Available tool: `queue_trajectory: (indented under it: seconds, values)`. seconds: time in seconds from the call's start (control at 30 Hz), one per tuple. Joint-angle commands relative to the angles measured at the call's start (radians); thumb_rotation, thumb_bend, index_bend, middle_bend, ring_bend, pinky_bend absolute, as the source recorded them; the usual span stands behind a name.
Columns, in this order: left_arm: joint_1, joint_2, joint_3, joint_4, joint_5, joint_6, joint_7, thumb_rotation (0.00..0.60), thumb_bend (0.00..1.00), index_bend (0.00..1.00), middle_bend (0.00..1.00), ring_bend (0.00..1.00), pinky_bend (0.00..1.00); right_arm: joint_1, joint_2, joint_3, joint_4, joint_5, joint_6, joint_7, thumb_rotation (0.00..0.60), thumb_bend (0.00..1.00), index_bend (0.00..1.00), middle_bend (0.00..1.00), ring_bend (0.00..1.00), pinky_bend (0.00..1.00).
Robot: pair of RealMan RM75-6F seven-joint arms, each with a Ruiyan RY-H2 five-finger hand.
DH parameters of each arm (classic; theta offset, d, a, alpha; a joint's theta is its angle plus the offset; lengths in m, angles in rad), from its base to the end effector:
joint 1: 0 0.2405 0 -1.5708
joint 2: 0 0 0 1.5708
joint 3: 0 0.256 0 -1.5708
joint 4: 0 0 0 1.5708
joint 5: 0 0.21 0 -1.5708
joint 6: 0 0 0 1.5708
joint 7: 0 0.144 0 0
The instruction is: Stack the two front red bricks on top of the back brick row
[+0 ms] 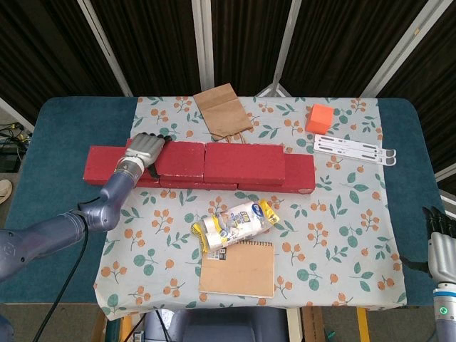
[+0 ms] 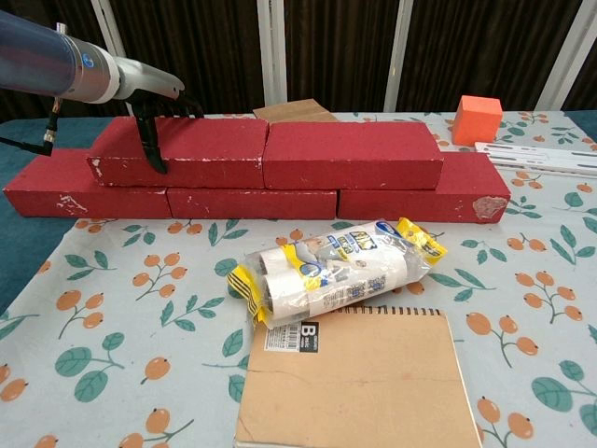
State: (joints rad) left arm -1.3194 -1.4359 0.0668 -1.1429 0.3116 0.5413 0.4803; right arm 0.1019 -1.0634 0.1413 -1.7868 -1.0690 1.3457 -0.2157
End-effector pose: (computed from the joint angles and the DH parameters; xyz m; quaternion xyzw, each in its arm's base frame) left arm -0.1180 0.4771 0.0297 -0.7637 -0.3911 -0.1798 0.4812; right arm -0.3305 -0.1918 0.1697 0.5031 -0.4821 0.2763 0.6619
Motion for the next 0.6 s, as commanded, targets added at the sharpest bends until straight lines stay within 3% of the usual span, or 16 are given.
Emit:
queue_trajectory:
  seconds: [0.03,0.6]
  values:
    - [-0.001,0.002,0.001,-0.001,-0.002,-0.003,0.001,0.6,0.01,0.17,0.22,0.17,0.17,0.0,0.0,0.0,-0.001,0.001,0.0,-0.001,0.6,0.07,0.0,0.03,0.0,0.0]
    - [-0.02,0.002,0.019,-0.007,-0.026,-0.017,0.017,0.6,0.0,0.08,0.1,0.03,0.14,0.002,0.002,-0.002,-0.008,0.011,0.0,-0.011,0.6,0.07,0.0,0.03,0.0,0.0]
